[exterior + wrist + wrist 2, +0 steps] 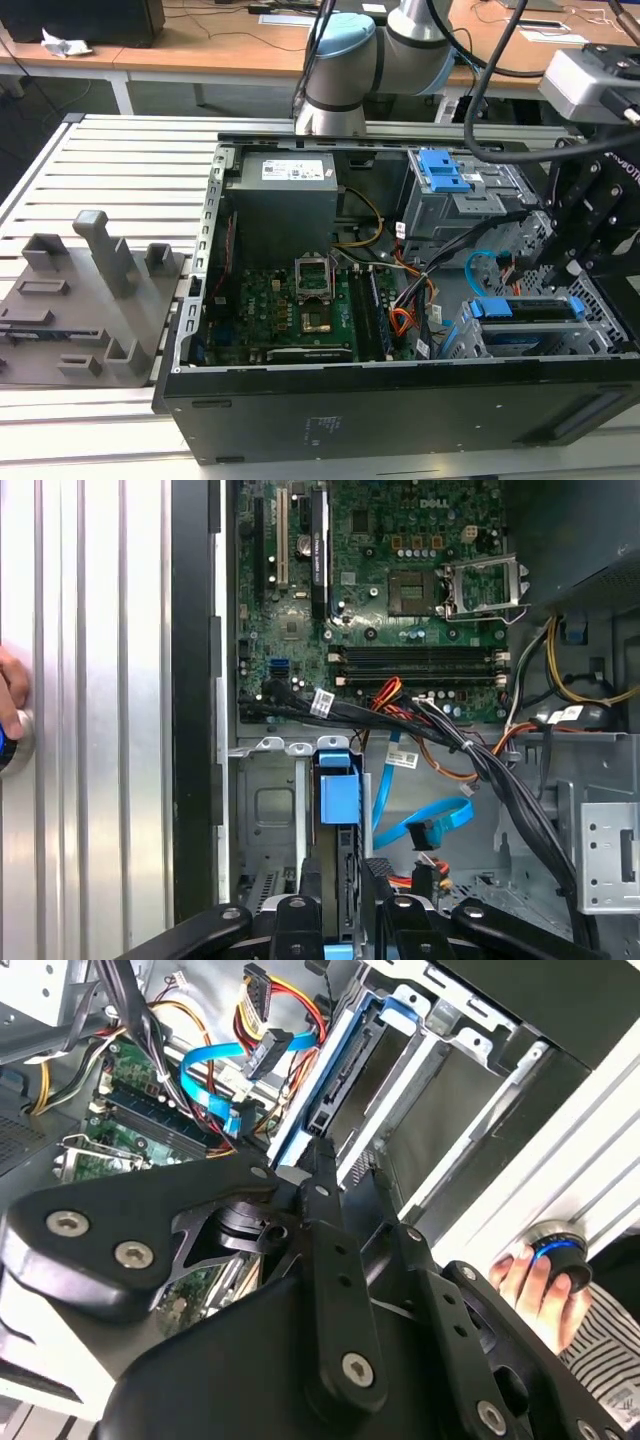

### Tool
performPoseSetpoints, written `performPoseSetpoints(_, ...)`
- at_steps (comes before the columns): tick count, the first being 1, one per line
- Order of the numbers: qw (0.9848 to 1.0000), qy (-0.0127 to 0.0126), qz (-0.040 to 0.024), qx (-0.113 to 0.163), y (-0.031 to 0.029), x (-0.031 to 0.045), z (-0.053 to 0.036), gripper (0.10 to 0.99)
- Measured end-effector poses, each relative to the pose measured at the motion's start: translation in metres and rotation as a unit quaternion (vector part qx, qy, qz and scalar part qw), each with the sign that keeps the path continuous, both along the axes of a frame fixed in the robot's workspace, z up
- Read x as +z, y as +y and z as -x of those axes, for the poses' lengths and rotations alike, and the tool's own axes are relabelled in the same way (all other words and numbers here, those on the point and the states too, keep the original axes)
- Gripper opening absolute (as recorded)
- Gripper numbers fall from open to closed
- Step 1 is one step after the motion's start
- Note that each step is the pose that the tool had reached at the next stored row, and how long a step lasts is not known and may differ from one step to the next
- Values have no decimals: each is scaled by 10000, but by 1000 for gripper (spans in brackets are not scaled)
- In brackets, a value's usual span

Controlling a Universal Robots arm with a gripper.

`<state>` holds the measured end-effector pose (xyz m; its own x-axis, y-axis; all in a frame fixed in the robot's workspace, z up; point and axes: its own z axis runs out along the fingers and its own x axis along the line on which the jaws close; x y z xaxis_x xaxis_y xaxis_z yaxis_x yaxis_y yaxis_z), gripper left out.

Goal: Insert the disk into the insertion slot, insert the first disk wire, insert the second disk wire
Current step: 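Insert the first disk wire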

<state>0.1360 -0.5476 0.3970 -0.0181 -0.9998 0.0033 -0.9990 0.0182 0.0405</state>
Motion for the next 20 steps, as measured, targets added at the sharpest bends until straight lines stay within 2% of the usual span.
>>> performPoseSetpoints(2,10000,0,0,0,5,110,0,302)
performPoseSetpoints(3,10000,0,0,0,6,135,0,302)
performPoseSetpoints(8,10000,0,1,0,7,145,0,302)
performPoseSetpoints(12,10000,0,1,0,34,145,0,302)
performPoseSetpoints(17,10000,0,0,0,134,144,0,302)
performPoseSetpoints(20,10000,0,0,0,229,144,0,302)
